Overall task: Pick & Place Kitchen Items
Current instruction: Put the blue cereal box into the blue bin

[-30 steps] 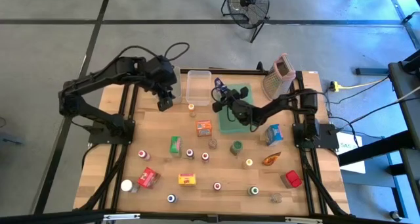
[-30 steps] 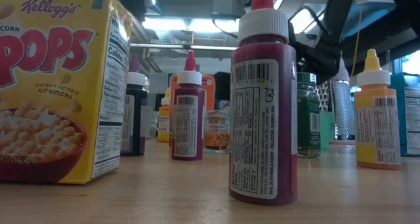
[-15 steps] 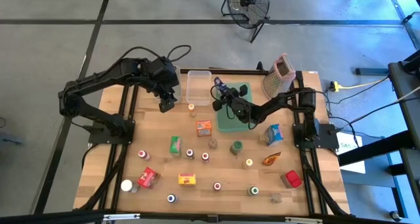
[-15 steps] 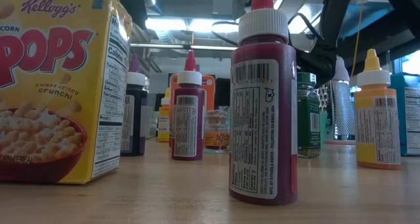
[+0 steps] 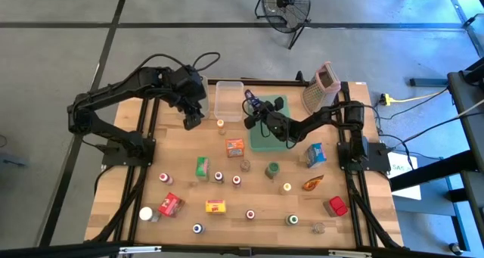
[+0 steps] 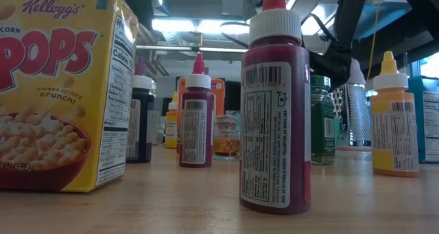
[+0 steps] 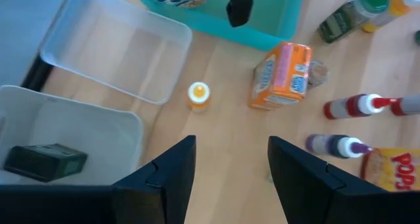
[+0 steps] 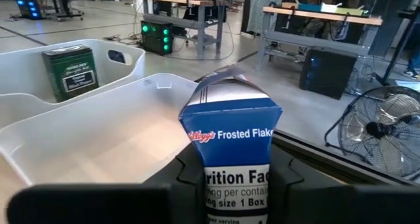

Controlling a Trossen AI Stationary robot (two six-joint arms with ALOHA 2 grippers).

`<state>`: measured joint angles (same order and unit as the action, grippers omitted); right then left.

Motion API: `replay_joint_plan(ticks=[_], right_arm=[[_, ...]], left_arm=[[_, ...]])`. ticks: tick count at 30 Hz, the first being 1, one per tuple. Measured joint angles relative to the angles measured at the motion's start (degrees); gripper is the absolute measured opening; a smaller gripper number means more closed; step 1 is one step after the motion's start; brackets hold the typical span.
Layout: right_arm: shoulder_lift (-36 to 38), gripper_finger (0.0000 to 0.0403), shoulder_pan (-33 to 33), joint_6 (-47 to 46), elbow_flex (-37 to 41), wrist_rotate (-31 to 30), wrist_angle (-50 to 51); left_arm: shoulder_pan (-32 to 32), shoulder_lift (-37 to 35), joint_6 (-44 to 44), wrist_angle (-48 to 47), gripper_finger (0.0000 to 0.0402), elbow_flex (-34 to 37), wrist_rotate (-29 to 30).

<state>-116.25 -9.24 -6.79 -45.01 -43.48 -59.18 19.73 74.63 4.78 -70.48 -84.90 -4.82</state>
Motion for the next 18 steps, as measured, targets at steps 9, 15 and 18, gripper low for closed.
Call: replay_joint_plan(ticks=[9, 15, 18], right_arm=[[-0.16, 0.0177, 0.07, -0.24, 0.15, 0.84, 2.05], [0.31, 0.0208, 1.19, -0.7, 0.17, 0.42, 1.57], [1.28, 0.0215, 1.98, -0.08, 0.13, 0.37, 1.31]], left_arm=[[-1.09, -0.02, 0.63, -0.02, 0.0185, 0.0, -0.72], [-1.81, -0.02, 0.65, -0.04, 0.0185, 0.0, -0.7], [-1.8, -0.02, 0.65, -0.04, 0.0184, 0.0, -0.67]])
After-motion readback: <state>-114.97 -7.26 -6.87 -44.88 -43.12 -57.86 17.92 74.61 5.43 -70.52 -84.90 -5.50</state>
